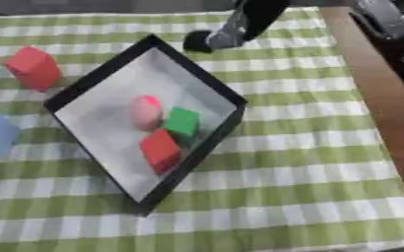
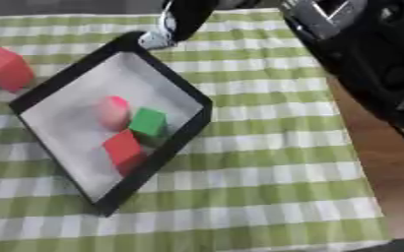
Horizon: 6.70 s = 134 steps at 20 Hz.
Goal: Pick up objects on the table and place them in the box.
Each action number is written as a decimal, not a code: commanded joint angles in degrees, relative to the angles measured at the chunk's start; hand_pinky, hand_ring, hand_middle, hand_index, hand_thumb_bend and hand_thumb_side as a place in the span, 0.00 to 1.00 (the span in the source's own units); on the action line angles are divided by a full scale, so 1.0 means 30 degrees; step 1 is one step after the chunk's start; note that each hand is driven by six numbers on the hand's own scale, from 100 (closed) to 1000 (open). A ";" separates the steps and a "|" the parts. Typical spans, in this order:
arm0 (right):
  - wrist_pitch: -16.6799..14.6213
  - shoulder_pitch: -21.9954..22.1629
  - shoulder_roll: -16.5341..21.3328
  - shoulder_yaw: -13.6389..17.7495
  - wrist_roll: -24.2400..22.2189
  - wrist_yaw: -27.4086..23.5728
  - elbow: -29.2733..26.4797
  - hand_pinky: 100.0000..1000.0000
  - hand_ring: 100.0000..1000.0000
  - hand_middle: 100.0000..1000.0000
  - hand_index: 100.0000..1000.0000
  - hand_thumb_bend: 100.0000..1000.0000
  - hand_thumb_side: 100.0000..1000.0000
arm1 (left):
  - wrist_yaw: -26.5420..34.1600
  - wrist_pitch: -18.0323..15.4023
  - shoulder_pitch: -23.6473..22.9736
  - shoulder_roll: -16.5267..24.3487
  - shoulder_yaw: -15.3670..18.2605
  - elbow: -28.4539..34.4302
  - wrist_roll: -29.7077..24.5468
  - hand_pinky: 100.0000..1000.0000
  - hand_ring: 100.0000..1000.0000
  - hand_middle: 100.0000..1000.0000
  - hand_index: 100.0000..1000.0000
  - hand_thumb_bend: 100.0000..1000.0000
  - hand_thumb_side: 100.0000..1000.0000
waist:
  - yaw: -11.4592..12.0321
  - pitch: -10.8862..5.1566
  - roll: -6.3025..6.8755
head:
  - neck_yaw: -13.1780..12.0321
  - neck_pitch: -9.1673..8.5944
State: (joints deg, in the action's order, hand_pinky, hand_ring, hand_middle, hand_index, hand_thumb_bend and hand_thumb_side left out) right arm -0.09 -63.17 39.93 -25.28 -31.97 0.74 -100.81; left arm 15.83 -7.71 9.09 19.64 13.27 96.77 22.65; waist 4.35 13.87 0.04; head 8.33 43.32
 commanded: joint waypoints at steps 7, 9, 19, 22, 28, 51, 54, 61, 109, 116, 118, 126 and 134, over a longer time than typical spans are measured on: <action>0.1706 0.4378 0.2873 0.4248 0.4921 -0.6443 -0.3633 0.87 0.78 0.69 0.79 0.04 0.26 | -0.0404 -0.0212 0.0204 0.1230 0.0420 0.0425 0.0257 0.78 0.88 0.77 0.83 0.20 0.72 | -0.0296 -0.0325 0.0278 | 0.0013 0.0107; 0.1716 0.5520 0.2923 0.5037 0.5770 -0.7485 -0.4156 0.87 0.78 0.68 0.79 0.09 0.23 | -0.0737 -0.0328 0.0171 0.1953 0.0439 0.0411 0.0265 0.78 0.88 0.77 0.83 0.19 0.70 | -0.0301 -0.0317 0.0338 | 0.0055 0.0136; 0.1283 1.0056 0.1820 0.8268 0.7998 -0.9100 -0.4592 0.87 0.75 0.64 0.77 0.21 0.11 | -0.4625 -0.1175 0.0352 0.8964 0.0026 -0.0641 -0.2960 0.78 0.86 0.78 0.87 0.20 0.54 | -0.0112 -0.0712 0.0822 | -0.0080 0.0267; 0.1277 1.0637 0.1775 0.8554 0.8376 -0.9225 -0.4592 0.86 0.74 0.64 0.77 0.21 0.11 | -0.5807 -0.1920 0.0642 1.1460 -0.0419 -0.1834 -0.6068 0.78 0.86 0.78 0.87 0.23 0.52 | -0.0035 -0.0904 0.0951 | 0.0083 0.0267; 0.1527 1.0814 0.1685 0.8581 0.8380 -0.9217 -0.4592 0.86 0.74 0.63 0.77 0.21 0.12 | -0.5898 -0.3130 0.1850 1.5348 -0.2127 -0.3984 -1.1503 0.79 0.86 0.80 0.87 0.28 0.54 | 0.0070 -0.1041 0.1105 | 0.0359 0.0267; 0.2119 1.0529 0.1066 0.8490 0.8139 -0.9364 -0.4592 0.86 0.72 0.61 0.76 0.20 0.13 | -0.7548 -0.5105 0.4544 1.7227 -0.7144 -0.4704 -1.9274 0.84 0.84 0.79 0.84 0.60 0.00 | -0.0211 -0.1102 0.1252 | -0.0303 0.0267; 0.2192 1.0510 0.1029 0.8472 0.8112 -0.9352 -0.4592 0.86 0.72 0.61 0.75 0.19 0.13 | -0.7740 -0.5391 0.5335 1.6851 -0.7313 -0.5984 -1.8394 0.84 0.83 0.78 0.83 0.62 0.00 | -0.0223 -0.1117 0.1242 | -0.0544 0.0267; 0.2385 1.0470 0.0898 0.8444 0.8119 -0.9357 -0.4592 0.86 0.71 0.60 0.75 0.19 0.13 | -0.9415 -0.6146 0.7270 1.5802 -0.7931 -0.8081 -1.8100 0.84 0.84 0.78 0.83 0.66 0.00 | -0.0282 -0.1129 0.1258 | -0.1299 0.0267; 0.2821 1.1566 0.0122 0.8508 0.8110 -0.9223 -0.4592 0.86 0.70 0.59 0.75 0.18 0.16 | -0.9935 -0.8609 1.0485 1.3177 -0.9175 -1.0815 -2.1384 0.85 0.83 0.78 0.84 0.78 0.18 | 0.0685 -0.1350 0.0326 | -0.0558 0.0267; 0.2930 1.2082 -0.0190 0.8691 0.8046 -0.9240 -0.4592 0.86 0.70 0.59 0.75 0.16 0.17 | -0.8937 -0.8414 1.0182 1.3255 -0.9116 -1.0518 -2.1804 0.86 0.83 0.79 0.85 0.75 0.20 | 0.0544 -0.1480 0.0176 | -0.0021 0.0267; 0.2960 1.2109 -0.0255 0.8716 0.8010 -0.9240 -0.4592 0.86 0.71 0.59 0.75 0.16 0.17 | -0.8787 -0.8344 1.0174 1.3245 -0.9106 -1.0444 -2.1839 0.86 0.83 0.79 0.85 0.75 0.20 | 0.0530 -0.1435 0.0173 | 0.0274 0.0267; 0.3180 1.2203 -0.0425 0.8784 0.7926 -0.9227 -0.4592 0.87 0.71 0.60 0.75 0.15 0.18 | -0.8712 -0.8178 1.0319 1.3013 -0.9315 -1.0429 -2.2236 0.86 0.83 0.79 0.85 0.76 0.21 | 0.0541 -0.1322 0.0300 | 0.0448 0.0267; 0.3308 1.2200 -0.0506 0.8759 0.7869 -0.9289 -0.4592 0.87 0.71 0.60 0.75 0.15 0.18 | -0.8987 -0.8256 1.0776 1.2528 -0.9919 -1.0558 -2.2871 0.86 0.83 0.79 0.84 0.78 0.23 | 0.0490 -0.1404 0.0377 | -0.0504 0.0267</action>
State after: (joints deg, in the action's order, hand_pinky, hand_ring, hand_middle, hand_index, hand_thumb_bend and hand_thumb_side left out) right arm 9.65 -26.15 37.69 0.32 -8.46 -27.00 -113.58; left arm -10.85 -25.43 40.32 55.78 -16.60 64.70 -38.50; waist 5.85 11.56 1.19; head 7.37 44.25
